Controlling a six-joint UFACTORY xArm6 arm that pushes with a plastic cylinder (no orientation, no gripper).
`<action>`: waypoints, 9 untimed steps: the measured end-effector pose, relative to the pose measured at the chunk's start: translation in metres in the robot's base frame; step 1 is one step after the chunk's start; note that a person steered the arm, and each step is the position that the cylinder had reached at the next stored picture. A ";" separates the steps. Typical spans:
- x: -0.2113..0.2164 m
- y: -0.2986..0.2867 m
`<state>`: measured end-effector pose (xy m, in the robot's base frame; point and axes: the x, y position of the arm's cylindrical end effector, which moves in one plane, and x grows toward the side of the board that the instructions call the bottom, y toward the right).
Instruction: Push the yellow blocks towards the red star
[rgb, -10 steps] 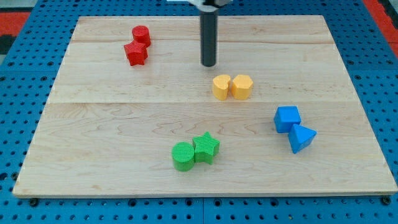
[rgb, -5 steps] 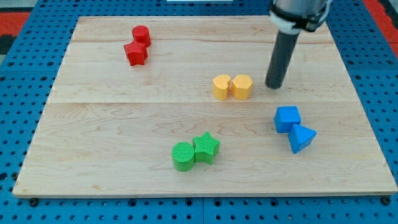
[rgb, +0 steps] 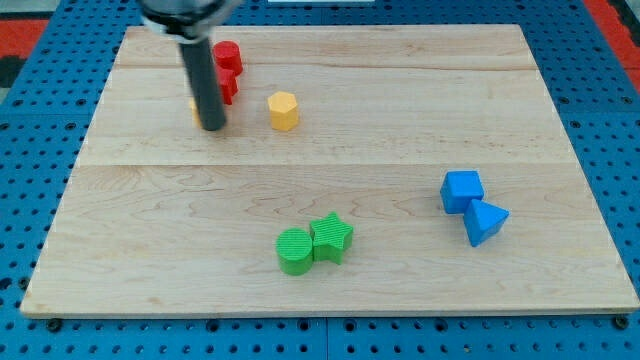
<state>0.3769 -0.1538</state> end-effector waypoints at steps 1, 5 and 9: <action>0.021 -0.006; -0.042 0.063; 0.009 0.111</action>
